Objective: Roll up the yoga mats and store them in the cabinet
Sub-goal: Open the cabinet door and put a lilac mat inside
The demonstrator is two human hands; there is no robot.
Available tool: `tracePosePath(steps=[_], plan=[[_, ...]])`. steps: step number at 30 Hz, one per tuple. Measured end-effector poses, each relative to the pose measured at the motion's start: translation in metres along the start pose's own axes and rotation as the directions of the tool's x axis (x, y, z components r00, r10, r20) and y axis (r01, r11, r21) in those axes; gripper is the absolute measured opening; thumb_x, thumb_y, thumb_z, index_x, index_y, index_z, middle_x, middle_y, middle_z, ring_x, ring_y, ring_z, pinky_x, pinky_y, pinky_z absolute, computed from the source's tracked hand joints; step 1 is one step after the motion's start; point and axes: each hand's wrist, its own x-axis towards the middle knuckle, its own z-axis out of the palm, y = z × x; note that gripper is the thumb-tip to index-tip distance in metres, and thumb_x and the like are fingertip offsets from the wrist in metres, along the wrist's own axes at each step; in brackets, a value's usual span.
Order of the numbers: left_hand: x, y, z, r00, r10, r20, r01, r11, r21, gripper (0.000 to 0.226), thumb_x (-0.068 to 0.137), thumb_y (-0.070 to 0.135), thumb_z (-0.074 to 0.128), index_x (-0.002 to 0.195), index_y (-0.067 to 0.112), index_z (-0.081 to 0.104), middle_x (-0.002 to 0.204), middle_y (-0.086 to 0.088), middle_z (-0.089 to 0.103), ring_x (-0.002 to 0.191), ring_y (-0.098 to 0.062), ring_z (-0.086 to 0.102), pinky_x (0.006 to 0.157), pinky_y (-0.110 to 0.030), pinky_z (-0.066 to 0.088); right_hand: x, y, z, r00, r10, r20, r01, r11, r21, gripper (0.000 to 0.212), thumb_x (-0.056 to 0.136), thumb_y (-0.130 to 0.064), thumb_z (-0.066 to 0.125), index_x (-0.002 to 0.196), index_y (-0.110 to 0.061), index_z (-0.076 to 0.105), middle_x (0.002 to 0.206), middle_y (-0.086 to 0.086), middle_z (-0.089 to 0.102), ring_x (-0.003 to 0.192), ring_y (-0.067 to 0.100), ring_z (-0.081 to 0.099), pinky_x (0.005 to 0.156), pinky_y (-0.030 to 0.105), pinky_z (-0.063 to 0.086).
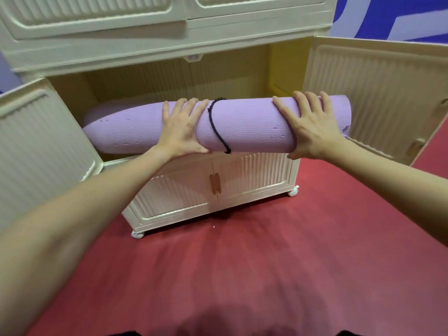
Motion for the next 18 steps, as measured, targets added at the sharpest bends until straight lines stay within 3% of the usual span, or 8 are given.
tracePosePath(steps=[5, 10, 15, 18], plan=[[0.003, -0.003, 0.001, 1.0, 0.023, -0.008, -0.023, 0.999, -0.044, 0.123, 0.042, 0.065, 0.082, 0.146, 0.023, 0.031, 0.14, -0.003, 0.042, 0.127, -0.029, 0.038, 0.107, -0.064, 0.017, 0.006, -0.011, 0.005, 0.997, 0.058, -0.046, -0.057, 0.998, 0.018, 0.128, 0.037, -0.036, 0.089, 0.146, -0.025, 0.023, 0.136, 0.022, 0.04, 0.121, 0.046, 0.039, 0.105, 0.056, 0.028], [0.016, -0.009, -0.004, 0.998, 0.058, 0.012, -0.056, 0.993, -0.103, 0.123, 0.043, 0.059, 0.085, 0.146, 0.018, 0.033, 0.139, -0.005, 0.044, 0.127, -0.029, 0.038, 0.11, -0.059, 0.019, 0.016, -0.005, -0.001, 0.998, 0.062, -0.022, -0.061, 0.997, 0.045, 0.122, 0.042, -0.04, 0.086, 0.148, -0.029, 0.026, 0.138, 0.017, 0.04, 0.122, 0.041, 0.038, 0.106, 0.052, 0.025], [0.025, -0.019, -0.007, 0.999, 0.029, -0.029, -0.031, 0.995, -0.09, 0.119, 0.041, 0.073, 0.069, 0.143, 0.022, 0.034, 0.13, 0.001, 0.048, 0.111, -0.026, 0.044, 0.095, -0.049, 0.033, 0.032, -0.003, -0.007, 0.996, 0.035, -0.076, -0.032, 0.999, 0.044, 0.12, 0.044, -0.038, 0.087, 0.148, -0.028, 0.028, 0.139, 0.018, 0.04, 0.125, 0.043, 0.037, 0.107, 0.053, 0.023], [0.032, -0.03, -0.004, 0.999, -0.034, -0.036, 0.03, 0.995, -0.098, 0.122, 0.042, 0.068, 0.079, 0.145, 0.022, 0.032, 0.127, -0.003, 0.049, 0.104, -0.029, 0.046, 0.086, -0.045, 0.035, 0.053, -0.004, -0.014, 0.994, -0.002, -0.112, 0.002, 1.0, 0.008, 0.119, 0.044, -0.034, 0.086, 0.148, -0.028, 0.028, 0.14, 0.02, 0.039, 0.125, 0.043, 0.036, 0.108, 0.052, 0.021]])
